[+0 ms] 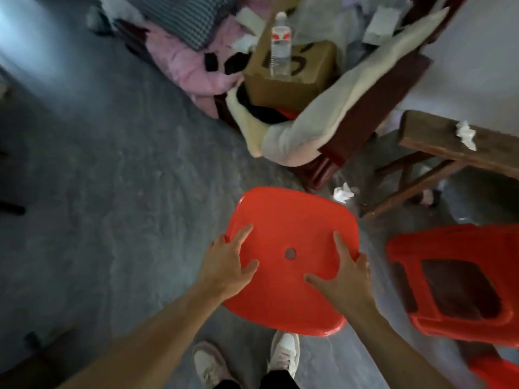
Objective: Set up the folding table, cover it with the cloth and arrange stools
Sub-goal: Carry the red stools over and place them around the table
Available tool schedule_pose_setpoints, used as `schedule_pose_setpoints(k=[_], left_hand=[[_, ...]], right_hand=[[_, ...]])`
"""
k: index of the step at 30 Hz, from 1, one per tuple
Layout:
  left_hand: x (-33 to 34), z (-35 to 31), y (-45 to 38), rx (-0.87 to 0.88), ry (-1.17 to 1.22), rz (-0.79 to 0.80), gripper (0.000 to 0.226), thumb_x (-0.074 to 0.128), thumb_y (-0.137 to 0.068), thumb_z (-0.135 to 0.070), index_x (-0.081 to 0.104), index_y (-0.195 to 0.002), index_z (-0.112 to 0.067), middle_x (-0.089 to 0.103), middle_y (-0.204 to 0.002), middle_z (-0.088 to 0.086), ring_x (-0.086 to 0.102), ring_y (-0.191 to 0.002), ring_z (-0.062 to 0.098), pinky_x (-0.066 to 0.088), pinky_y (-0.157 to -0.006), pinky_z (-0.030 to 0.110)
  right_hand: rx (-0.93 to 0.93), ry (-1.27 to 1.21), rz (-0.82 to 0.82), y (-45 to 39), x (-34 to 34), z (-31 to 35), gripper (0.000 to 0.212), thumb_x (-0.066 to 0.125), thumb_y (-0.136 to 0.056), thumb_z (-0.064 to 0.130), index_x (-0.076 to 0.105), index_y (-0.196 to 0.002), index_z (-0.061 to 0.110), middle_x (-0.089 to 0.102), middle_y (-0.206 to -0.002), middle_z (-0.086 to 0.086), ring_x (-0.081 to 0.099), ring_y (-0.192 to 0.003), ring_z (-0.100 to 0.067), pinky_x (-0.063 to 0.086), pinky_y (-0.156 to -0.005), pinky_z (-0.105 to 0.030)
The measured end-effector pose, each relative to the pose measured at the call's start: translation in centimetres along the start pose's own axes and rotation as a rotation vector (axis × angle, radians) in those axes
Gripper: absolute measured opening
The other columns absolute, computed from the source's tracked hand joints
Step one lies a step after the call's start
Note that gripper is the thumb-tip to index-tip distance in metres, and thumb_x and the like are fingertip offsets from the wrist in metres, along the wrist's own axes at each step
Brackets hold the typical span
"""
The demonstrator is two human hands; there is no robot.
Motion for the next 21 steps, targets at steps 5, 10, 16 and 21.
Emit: schedule_pose_setpoints(k=[5,10,16,21], left_hand=[[-3.5,10.5,4.8,-0.161,0.058,-0.093,0.082,0.064,-0.081,-0.051,0.016,-0.148,-0.051,0.051,-0.122,0.011,0.051,-0.114,0.029,0.041,-0.104,0.040],[-5.6,21.4,10.7,-0.291,0.090,-0.147,0.084,0.065,-0.081,-0.051,0.017,-0.150,-0.046,0.052,-0.124,0.015,0.052,-0.114,0.031,0.040,-0.103,0.040],[-6.6,32.0,18.2,-0.409,0.205,-0.233,0.084,0.050,-0.073,-0.056,0.020,-0.150,-0.044,0.053,-0.127,0.017,0.052,-0.113,0.032,0.041,-0.101,0.040],[-6.8,38.9,22.8,-0.493,0.297,-0.281,0.083,0.051,-0.071,-0.051,0.026,-0.150,-0.042,0.052,-0.129,0.017,0.050,-0.117,0.032,0.038,-0.105,0.039]], right_hand=[[-0.168,0.079,0.104,2.6,6.8,7.8,0.117,0.084,-0.062,0.054,0.007,-0.150,0.052,0.016,-0.150,-0.016,0.027,-0.137,-0.040,0.035,-0.107,-0.053],[-0.322,0.157,0.189,6.6,14.9,14.5,0.114,0.084,-0.063,0.053,0.013,-0.152,0.048,0.026,-0.141,-0.016,0.037,-0.128,-0.041,0.037,-0.107,-0.051],[-0.457,0.222,0.254,12.2,23.9,20.9,0.110,0.085,-0.063,0.050,0.020,-0.152,0.044,0.031,-0.140,-0.015,0.040,-0.127,-0.039,0.037,-0.107,-0.047],[-0.532,0.259,0.298,16.0,30.1,24.1,0.109,0.086,-0.061,0.050,0.023,-0.150,0.046,0.033,-0.139,-0.015,0.040,-0.129,-0.036,0.038,-0.109,-0.048]])
Point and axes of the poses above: each hand's wrist, its own y-axis away from the middle knuckle, its own x-axis out of the palm, z = x × y, the point moved 8 cm from there along -y, towards the middle knuckle
